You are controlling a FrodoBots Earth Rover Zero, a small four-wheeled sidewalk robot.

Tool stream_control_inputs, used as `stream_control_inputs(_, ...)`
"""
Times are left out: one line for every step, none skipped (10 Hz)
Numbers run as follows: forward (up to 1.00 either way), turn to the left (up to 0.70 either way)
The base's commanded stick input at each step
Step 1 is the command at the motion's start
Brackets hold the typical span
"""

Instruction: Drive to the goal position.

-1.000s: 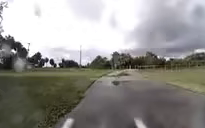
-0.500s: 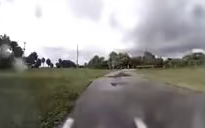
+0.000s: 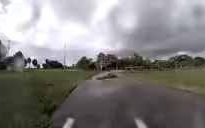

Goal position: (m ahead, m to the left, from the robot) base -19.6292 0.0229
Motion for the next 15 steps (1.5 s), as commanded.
stream_control_inputs(1.0, 0.0)
stream_control_inputs(1.0, 0.0)
stream_control_inputs(1.0, 0.0)
stream_control_inputs(1.0, 0.0)
stream_control_inputs(1.0, 0.0)
stream_control_inputs(1.0, 0.0)
stream_control_inputs(1.0, 0.0)
stream_control_inputs(1.0, 0.0)
stream_control_inputs(1.0, 0.0)
stream_control_inputs(0.83, 0.0)
stream_control_inputs(0.36, 0.0)
stream_control_inputs(0.0, 0.0)
stream_control_inputs(0.0, 0.0)
stream_control_inputs(0.0, 0.0)
stream_control_inputs(0.0, 0.0)
